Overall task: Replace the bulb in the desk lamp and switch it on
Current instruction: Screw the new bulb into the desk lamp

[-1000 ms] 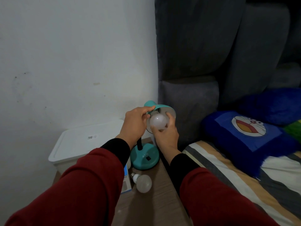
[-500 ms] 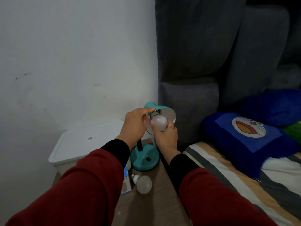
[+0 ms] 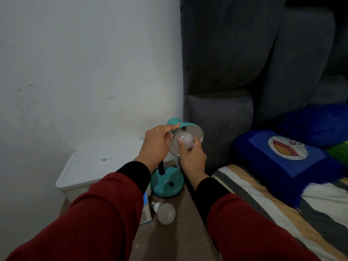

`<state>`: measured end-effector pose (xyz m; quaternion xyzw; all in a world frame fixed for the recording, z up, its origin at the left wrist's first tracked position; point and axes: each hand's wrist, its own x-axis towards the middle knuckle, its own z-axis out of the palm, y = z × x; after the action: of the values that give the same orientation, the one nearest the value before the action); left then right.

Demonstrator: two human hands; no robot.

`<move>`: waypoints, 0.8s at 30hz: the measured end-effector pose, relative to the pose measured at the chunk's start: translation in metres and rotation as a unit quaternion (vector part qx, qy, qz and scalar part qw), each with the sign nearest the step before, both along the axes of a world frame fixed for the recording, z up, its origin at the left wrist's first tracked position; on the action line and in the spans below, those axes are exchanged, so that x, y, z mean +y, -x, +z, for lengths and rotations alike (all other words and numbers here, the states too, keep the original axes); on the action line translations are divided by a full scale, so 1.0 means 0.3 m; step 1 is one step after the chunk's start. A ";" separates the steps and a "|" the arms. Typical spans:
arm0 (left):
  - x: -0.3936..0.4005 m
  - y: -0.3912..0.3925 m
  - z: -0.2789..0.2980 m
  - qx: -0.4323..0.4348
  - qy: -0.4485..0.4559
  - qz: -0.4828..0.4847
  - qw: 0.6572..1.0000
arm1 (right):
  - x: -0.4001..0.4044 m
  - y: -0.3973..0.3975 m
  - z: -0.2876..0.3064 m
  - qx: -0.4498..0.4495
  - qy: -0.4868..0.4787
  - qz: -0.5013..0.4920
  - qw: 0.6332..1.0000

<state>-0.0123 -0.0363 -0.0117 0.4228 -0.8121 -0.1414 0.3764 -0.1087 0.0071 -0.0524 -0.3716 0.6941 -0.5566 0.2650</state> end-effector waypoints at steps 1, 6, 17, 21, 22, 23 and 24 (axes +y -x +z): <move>0.001 0.000 0.000 0.001 0.002 0.000 1.000 | 0.000 0.000 0.001 0.003 -0.003 -0.005 1.000; 0.000 0.003 0.001 -0.007 0.005 0.002 1.000 | -0.010 0.003 -0.007 0.006 0.002 -0.008 1.000; 0.001 0.005 0.001 -0.010 0.003 0.004 1.000 | -0.005 0.012 -0.001 -0.030 0.002 -0.012 0.999; 0.000 0.004 0.000 -0.005 0.005 0.001 1.000 | -0.011 0.007 -0.007 -0.008 0.014 -0.015 1.000; 0.000 0.004 0.000 -0.005 0.006 0.000 1.000 | -0.016 0.009 -0.010 -0.008 0.011 -0.015 1.000; -0.001 0.003 0.001 -0.005 0.006 0.000 1.000 | -0.019 0.011 -0.010 -0.016 0.006 -0.015 1.000; 0.000 0.002 0.002 -0.005 0.005 -0.001 1.000 | -0.020 0.014 -0.008 -0.034 -0.001 -0.014 0.999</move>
<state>-0.0130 -0.0363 -0.0112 0.4207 -0.8150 -0.1356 0.3747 -0.1128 0.0010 -0.0547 -0.3423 0.6903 -0.5724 0.2807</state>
